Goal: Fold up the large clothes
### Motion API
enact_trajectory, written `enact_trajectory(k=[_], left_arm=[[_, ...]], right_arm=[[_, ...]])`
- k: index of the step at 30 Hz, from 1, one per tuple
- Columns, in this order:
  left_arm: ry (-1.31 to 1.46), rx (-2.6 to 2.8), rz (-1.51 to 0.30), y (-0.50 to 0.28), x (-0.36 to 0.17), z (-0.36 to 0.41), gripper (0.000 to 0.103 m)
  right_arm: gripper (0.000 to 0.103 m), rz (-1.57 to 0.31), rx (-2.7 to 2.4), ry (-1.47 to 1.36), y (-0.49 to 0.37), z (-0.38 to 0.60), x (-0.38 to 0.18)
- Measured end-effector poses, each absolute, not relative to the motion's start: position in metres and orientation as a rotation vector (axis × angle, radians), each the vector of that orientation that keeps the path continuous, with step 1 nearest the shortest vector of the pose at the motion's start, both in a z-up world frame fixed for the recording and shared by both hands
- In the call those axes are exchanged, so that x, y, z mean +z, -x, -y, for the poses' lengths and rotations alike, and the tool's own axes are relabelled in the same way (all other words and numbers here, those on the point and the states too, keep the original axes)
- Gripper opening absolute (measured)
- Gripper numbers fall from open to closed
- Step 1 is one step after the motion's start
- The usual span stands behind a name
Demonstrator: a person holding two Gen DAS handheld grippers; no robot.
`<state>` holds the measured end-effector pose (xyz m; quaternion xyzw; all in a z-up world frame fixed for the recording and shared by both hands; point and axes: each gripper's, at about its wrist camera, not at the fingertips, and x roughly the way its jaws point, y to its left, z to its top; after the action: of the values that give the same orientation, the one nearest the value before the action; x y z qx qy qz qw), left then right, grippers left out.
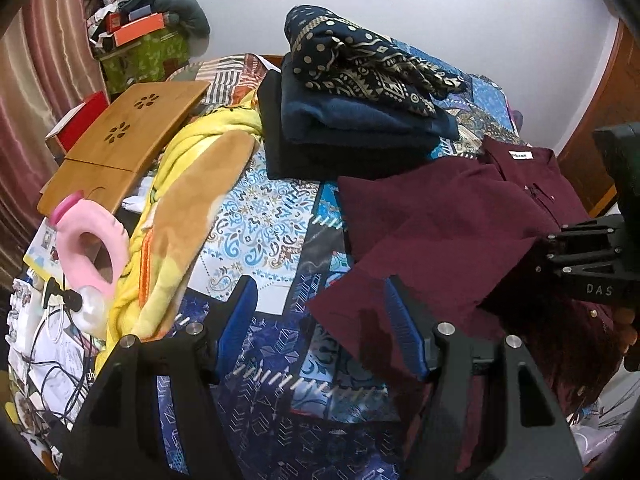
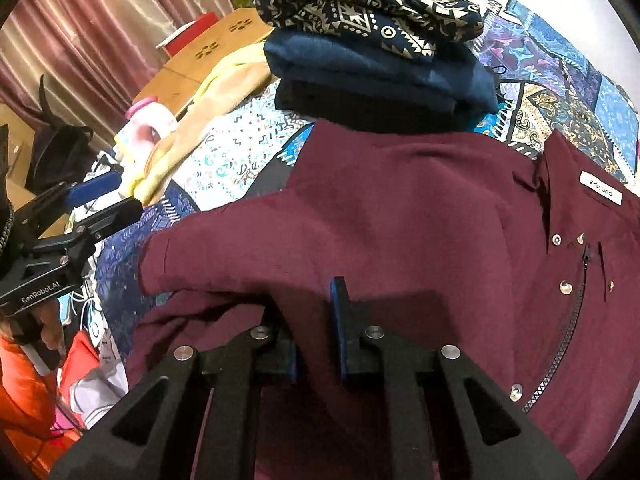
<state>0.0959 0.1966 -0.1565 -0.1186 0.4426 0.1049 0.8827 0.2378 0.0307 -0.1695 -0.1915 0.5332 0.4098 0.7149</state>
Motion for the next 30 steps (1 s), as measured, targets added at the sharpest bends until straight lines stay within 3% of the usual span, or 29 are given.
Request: enact_trajectory(k=[17,22,30], left_arm=[[0.224,0.131,-0.942,-0.092,-0.159,-0.175,0.065],[0.212,0.078,-0.965,-0.096,-0.165,-0.16,0.068],[0.203,0.018,-1.013,-0.103,-0.177,-0.14,0.072]], right_arm=[[0.017,-1.152,0.946,0.409,-0.23,-0.014,-0.154],[0.008,-1.102,0.916,0.397,-0.226,-0.015,-0.155],[0.005,-1.017,0.887,0.254,-0.244,0.001,-0.12]])
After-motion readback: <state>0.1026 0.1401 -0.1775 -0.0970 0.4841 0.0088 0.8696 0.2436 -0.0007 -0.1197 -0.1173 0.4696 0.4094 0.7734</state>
